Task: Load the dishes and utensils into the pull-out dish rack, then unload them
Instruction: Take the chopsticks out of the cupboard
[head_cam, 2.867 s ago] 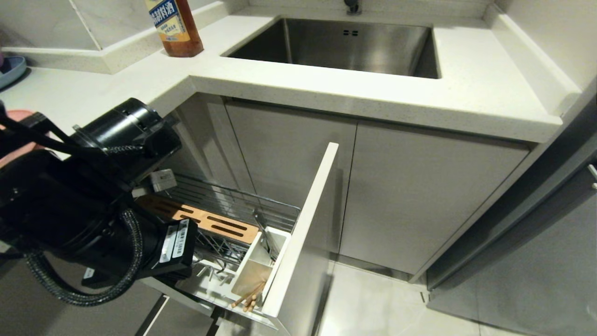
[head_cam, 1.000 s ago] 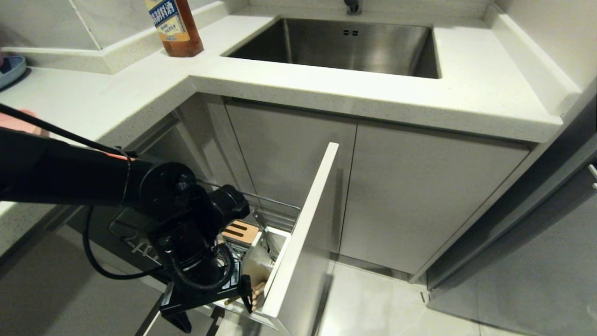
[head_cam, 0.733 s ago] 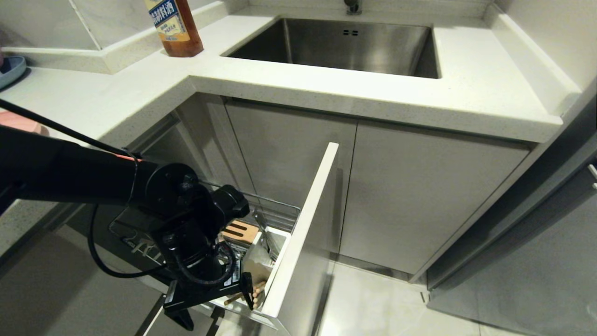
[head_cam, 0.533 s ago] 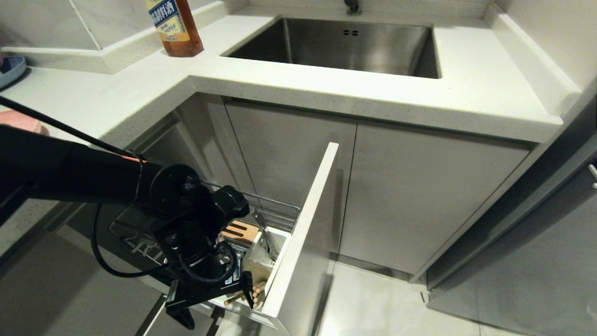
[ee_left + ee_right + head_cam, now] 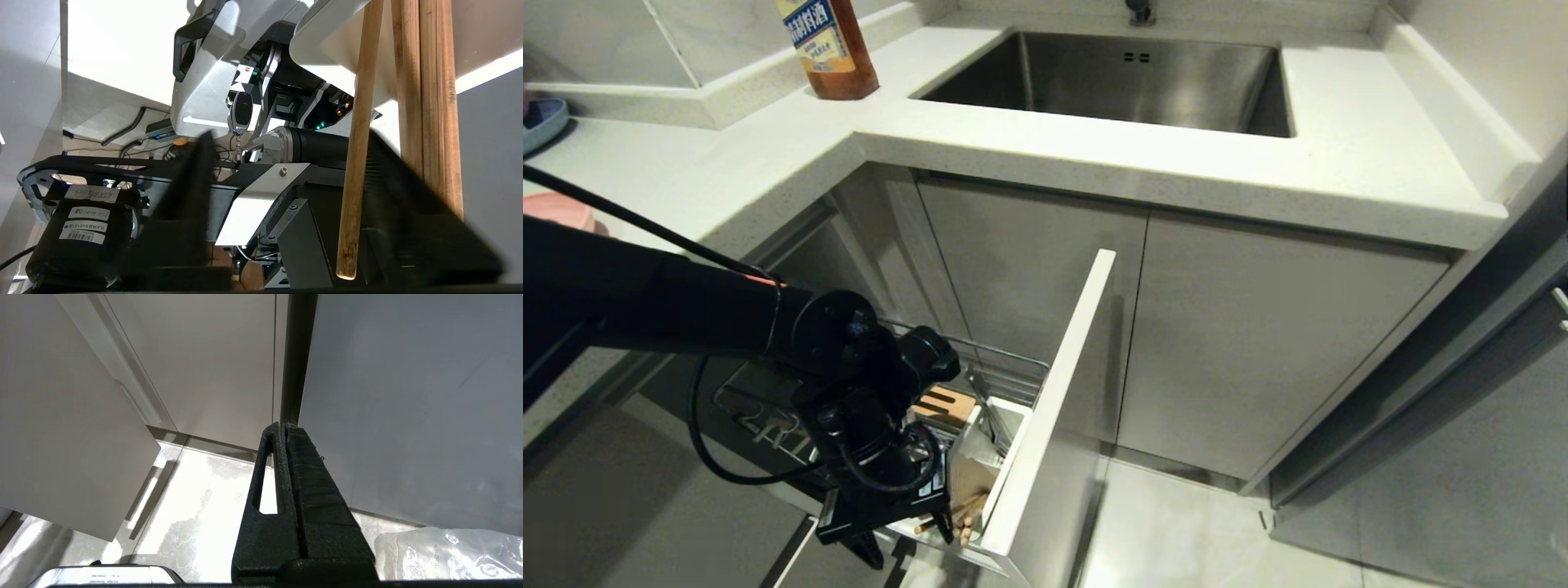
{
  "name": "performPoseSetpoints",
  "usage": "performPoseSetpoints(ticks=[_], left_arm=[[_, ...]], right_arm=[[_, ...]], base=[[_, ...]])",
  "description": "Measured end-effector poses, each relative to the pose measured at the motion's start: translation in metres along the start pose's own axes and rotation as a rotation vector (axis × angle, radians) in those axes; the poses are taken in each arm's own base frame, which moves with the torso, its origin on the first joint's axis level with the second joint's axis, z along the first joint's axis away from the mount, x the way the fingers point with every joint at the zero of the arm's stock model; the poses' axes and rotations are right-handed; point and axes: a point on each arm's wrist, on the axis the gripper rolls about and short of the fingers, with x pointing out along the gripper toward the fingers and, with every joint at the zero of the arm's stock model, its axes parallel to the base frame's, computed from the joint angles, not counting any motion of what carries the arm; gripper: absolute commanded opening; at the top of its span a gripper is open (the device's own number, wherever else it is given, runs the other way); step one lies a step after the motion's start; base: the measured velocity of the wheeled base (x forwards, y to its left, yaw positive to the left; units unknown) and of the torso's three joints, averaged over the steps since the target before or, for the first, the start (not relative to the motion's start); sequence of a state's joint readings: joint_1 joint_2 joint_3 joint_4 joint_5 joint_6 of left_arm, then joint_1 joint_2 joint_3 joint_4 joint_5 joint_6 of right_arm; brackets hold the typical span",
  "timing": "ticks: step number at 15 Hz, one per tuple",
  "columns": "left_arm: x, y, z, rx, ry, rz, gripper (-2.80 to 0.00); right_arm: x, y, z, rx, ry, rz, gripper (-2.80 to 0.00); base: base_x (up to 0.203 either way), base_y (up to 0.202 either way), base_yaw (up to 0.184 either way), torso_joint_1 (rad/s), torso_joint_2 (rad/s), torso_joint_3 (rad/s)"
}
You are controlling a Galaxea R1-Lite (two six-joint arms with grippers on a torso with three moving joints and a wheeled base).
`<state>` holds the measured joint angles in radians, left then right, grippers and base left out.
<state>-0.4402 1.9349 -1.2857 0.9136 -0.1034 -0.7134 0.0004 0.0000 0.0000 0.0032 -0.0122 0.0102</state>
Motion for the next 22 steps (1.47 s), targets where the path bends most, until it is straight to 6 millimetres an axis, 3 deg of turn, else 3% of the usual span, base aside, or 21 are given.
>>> performPoseSetpoints(ticks=[11,22], left_arm=[[-0.004,0.001,-0.003,-0.008,0.014,-0.027,-2.8],[-0.066,0.014,-0.032,-0.051,-0.051,-0.141,-2.8]], right_arm=[[0.0,0.0,0.0,0.0,0.0,-0.001,-2.8],[0.0,0.0,0.0,0.0,0.0,0.0,-2.8]], base=[[0.0,0.0,0.0,0.0,0.0,0.0],[0.0,0.0,0.0,0.0,0.0,0.0]])
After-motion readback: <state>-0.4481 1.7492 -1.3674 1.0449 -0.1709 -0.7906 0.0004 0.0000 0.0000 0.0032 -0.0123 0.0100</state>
